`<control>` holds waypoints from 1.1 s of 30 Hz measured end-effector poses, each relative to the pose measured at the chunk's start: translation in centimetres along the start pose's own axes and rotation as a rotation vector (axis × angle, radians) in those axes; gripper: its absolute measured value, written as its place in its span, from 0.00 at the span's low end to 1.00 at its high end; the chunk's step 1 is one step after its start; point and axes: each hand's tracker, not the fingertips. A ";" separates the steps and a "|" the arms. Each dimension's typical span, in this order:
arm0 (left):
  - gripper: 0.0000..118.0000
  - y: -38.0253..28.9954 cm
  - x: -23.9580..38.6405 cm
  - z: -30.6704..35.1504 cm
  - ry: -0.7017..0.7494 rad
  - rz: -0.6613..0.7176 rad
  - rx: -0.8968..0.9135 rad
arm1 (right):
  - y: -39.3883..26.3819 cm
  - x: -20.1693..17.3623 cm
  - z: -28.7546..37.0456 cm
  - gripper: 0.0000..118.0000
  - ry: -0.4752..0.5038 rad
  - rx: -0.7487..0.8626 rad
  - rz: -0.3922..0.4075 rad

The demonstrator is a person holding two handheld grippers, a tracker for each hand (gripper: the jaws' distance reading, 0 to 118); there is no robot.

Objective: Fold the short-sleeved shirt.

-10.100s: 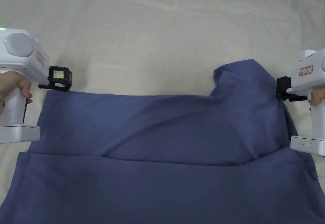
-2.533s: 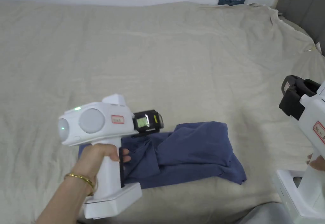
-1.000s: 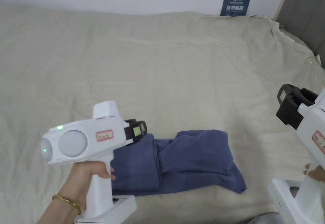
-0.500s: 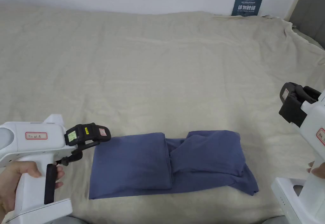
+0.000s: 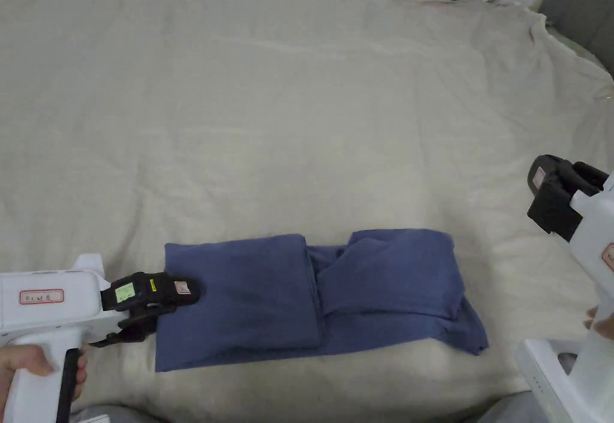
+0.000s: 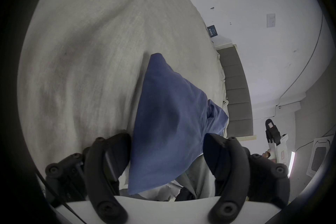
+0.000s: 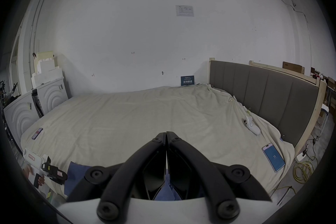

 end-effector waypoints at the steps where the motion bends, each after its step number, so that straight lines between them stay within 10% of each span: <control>1: 0.43 0.0 0.0 -0.1 0.013 -0.004 0.007 | -0.1 -0.1 -0.2 0.00 0.000 -0.005 0.002; 4: 0.11 -0.5 0.0 -1.4 0.124 -0.056 0.021 | -0.4 -0.6 -0.7 0.00 0.007 -0.024 0.008; 24: 0.04 1.2 8.5 7.6 0.645 -0.108 0.246 | -0.3 -0.3 -0.5 0.00 0.055 -0.011 -0.017; 33: 0.04 -2.0 18.6 8.2 0.877 -0.545 0.280 | -0.5 0.2 -0.7 0.00 0.081 -0.005 -0.071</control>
